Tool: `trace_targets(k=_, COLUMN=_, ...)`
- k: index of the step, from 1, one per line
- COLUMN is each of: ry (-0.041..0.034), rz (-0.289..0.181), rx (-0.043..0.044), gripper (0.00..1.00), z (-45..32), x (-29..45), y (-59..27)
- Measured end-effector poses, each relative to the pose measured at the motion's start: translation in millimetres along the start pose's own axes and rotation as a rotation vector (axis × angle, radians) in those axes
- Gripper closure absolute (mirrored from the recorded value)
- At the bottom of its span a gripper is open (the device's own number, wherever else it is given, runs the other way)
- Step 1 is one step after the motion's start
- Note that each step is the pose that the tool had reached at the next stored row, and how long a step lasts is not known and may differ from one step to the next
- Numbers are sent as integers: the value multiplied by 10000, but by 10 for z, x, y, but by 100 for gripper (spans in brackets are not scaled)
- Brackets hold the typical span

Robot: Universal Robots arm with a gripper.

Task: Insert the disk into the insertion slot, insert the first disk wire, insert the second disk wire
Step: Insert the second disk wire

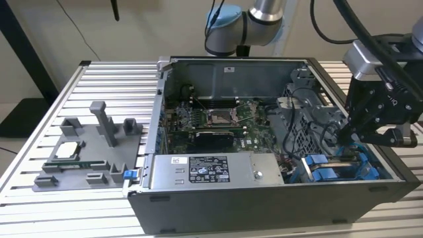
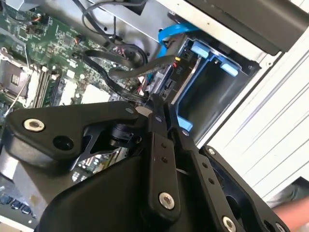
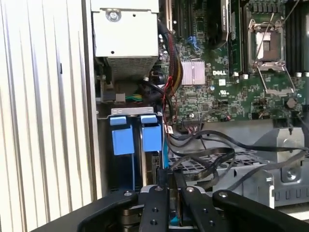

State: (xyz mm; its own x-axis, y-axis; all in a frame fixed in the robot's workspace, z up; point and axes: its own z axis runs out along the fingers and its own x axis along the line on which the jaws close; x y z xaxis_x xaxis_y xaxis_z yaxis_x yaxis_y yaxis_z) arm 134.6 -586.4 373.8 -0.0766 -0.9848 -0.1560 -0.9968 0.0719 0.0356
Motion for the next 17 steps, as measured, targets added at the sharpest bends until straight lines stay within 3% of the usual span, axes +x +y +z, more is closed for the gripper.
trace_targets(k=8, ry=100, rz=-7, rx=68, gripper=100, z=133, x=-15, y=-2)
trace_targets(k=17, ry=144, rz=-13, rx=111, gripper=100, z=254, x=3, y=-61)
